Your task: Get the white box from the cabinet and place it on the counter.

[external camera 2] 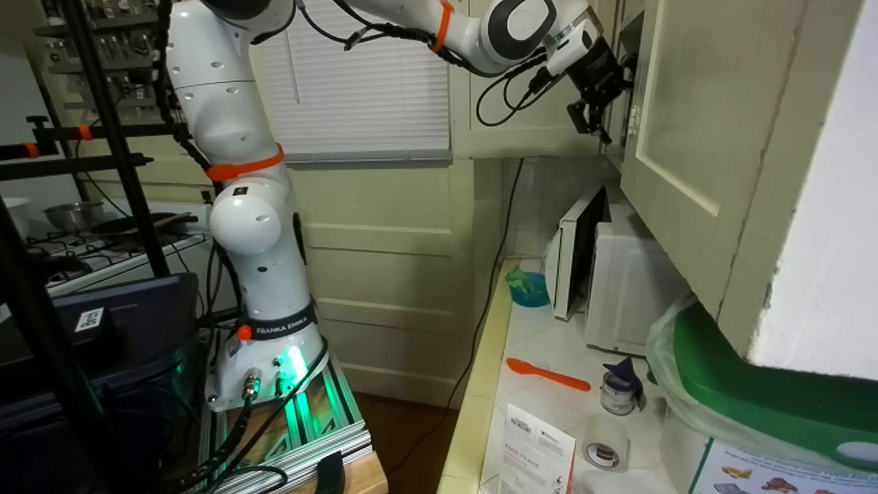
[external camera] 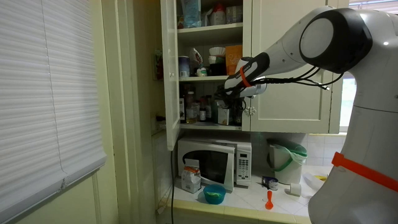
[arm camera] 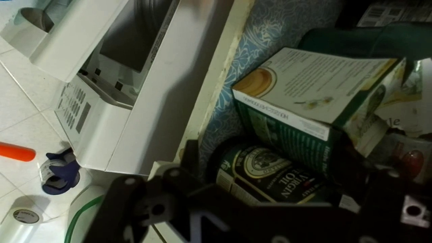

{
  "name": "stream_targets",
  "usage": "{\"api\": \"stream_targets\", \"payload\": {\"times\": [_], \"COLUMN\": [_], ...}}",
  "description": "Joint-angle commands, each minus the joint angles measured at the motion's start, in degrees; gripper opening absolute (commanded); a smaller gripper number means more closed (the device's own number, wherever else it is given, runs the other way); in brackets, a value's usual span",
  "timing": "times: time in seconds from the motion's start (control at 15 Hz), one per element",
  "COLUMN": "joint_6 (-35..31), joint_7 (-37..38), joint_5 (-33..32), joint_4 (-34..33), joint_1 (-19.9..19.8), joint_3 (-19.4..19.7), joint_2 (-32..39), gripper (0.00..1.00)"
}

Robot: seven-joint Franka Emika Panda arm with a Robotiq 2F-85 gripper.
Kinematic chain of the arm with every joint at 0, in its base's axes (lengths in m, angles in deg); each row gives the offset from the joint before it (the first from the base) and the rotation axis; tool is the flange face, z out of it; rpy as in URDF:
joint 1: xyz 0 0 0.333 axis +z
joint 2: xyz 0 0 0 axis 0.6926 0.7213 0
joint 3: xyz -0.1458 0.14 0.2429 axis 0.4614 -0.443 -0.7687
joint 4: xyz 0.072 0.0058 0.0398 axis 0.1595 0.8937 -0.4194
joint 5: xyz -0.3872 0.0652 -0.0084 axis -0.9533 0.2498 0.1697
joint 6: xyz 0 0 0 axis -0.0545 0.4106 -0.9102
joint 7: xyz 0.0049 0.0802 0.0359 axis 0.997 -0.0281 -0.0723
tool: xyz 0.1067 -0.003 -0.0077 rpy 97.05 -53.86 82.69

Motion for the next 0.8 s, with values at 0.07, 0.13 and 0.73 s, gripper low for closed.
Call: {"api": "stream_targets", "payload": {"times": [0.07,0.13,0.73], "joint_6": [-4.0,-4.9,-3.9], "joint_7": [-0.3,-0.2,0.9], "joint_5": [1.2,1.1,0.3], "joint_4": [-0.3,-0.4,-1.8], "joint_1": [-0.2,-0.3,-0.3], "joint_3": [0.4,0.4,0.7], "joint_2": [1.1,1.4,3.2], "gripper": [1.0,1.0,1.0]}}
